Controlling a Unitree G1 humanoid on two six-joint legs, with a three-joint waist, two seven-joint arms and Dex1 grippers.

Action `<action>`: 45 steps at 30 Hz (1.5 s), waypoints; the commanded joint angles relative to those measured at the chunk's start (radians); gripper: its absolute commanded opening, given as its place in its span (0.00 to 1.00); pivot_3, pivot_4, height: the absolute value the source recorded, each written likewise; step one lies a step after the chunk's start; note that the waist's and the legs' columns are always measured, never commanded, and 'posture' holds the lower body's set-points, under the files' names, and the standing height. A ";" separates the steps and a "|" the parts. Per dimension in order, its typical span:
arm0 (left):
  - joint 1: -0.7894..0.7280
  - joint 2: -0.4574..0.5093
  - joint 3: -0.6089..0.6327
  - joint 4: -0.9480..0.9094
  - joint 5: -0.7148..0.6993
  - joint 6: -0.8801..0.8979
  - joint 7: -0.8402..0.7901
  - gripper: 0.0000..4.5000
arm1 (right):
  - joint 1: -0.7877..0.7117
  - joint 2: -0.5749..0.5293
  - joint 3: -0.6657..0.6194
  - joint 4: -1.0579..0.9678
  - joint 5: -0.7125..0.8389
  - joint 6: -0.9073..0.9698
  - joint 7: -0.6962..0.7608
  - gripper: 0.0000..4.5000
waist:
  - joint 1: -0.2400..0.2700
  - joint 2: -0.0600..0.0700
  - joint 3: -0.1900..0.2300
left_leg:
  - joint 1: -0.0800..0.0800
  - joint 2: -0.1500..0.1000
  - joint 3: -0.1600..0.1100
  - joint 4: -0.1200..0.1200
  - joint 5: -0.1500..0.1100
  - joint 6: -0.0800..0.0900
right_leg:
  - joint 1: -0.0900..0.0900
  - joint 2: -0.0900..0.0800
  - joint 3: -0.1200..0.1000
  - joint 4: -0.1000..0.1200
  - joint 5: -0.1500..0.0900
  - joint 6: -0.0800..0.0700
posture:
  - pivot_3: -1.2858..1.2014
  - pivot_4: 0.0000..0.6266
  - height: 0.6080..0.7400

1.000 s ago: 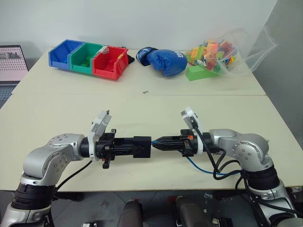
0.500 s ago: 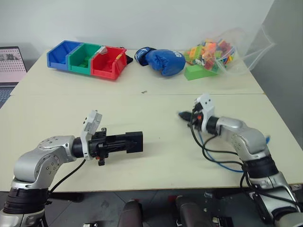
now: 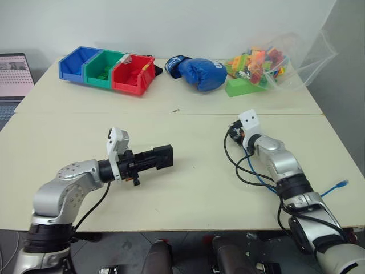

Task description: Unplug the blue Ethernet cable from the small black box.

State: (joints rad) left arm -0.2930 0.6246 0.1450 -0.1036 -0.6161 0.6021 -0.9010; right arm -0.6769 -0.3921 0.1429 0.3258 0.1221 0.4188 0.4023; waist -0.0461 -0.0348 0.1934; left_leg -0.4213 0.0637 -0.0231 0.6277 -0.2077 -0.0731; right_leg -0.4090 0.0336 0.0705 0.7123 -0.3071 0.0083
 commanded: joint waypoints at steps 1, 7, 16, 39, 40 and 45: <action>-0.073 -0.060 0.015 0.092 0.127 -0.166 0.138 0.17 | 0.048 -0.064 0.008 -0.317 0.085 0.099 0.170 0.75 | 0.004 0.001 0.000 | 0.000 0.000 0.000 0.000 0.000 0.000 | 0.000 0.000 0.000 0.000 0.000 0.001 | 0.52 0.24 1.00; -0.204 -0.161 0.010 0.404 0.348 -0.496 0.358 0.17 | 0.055 -0.065 0.047 -0.656 0.261 0.315 0.296 0.80 | 0.001 0.001 0.000 | 0.001 0.001 0.000 0.000 0.000 0.000 | 0.000 0.001 -0.001 0.001 0.000 0.000 | 0.52 0.24 1.00; -0.360 -0.251 0.027 0.895 0.445 -0.786 0.500 0.17 | 0.004 0.012 0.107 -0.767 0.312 0.473 0.256 0.80 | 0.016 -0.001 0.000 | -0.001 -0.001 0.000 0.002 0.000 0.000 | 0.001 0.000 -0.003 0.000 0.001 -0.001 | 0.52 0.24 1.00; 0.149 0.107 0.178 -0.072 0.232 -0.159 0.280 0.82 | 0.233 -0.174 -0.152 -0.854 0.369 0.554 0.214 0.80 | 0.001 -0.001 0.000 | 0.002 0.000 -0.003 0.001 0.000 0.000 | 0.003 -0.001 -0.002 0.001 -0.001 0.004 | 0.52 0.24 1.00; 0.143 0.147 0.196 -0.079 0.202 -0.118 0.243 0.82 | 0.240 -0.197 -0.173 -0.846 0.377 0.555 0.225 0.80 | 0.000 -0.001 0.000 | 0.003 0.000 -0.001 0.001 0.000 0.000 | 0.003 -0.001 -0.002 0.001 -0.001 0.004 | 0.52 0.24 1.00; 0.115 0.290 0.232 -0.085 0.105 -0.019 0.089 0.82 | 0.258 -0.289 -0.236 -0.808 0.410 0.556 0.274 0.80 | -0.005 -0.002 0.000 | 0.004 0.001 0.000 0.000 0.000 0.000 | 0.003 0.000 -0.002 0.000 -0.002 0.004 | 0.52 0.24 1.00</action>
State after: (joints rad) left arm -0.1596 0.8796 0.3422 -0.1565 -0.4665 0.5537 -0.7571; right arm -0.4159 -0.6627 -0.0537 -0.4765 0.5075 0.9777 0.6545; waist -0.0507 -0.0363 0.1938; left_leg -0.4175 0.0641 -0.0230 0.6274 -0.2076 -0.0732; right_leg -0.4061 0.0337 0.0686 0.7120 -0.3090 0.0124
